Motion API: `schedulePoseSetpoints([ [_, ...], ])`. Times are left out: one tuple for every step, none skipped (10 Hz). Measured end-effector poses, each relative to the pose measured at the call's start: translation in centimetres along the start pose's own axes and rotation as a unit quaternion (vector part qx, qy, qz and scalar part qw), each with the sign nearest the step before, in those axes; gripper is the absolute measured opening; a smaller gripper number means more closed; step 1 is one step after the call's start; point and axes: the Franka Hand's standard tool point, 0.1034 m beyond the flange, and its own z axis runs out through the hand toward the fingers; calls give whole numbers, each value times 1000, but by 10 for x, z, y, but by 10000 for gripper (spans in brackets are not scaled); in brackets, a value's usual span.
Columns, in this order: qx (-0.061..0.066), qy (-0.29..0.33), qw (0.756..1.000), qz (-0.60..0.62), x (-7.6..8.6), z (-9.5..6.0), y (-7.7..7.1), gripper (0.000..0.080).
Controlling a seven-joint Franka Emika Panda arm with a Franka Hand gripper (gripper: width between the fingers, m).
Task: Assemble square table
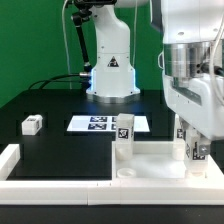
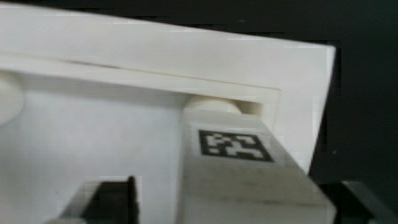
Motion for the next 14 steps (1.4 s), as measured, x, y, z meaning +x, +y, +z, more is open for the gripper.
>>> schedulePoseSetpoints([
  [-2,10,997,-80,0,-2,-5,579],
  [-3,14,986,-163,1,-2,-7,628],
  [-4,14,980,-196,1,-2,-7,628],
  [-4,14,971,-239,1,-2,-7,645],
  [-5,14,961,-277,2,-2,-7,648],
  [-6,14,950,-313,2,-2,-7,648],
  [-14,19,921,-388,1,-2,-6,648],
  [-24,30,890,-455,-4,-1,-6,648],
  [-39,39,835,-548,-10,0,-5,648],
  [-45,42,808,-587,-10,0,-5,648],
  [-44,42,811,-582,-8,0,-5,619],
  [-44,42,821,-567,-9,0,-5,472],
  [-42,42,829,-556,-9,0,-5,472],
  [-40,43,851,-522,-9,0,-5,321],
])
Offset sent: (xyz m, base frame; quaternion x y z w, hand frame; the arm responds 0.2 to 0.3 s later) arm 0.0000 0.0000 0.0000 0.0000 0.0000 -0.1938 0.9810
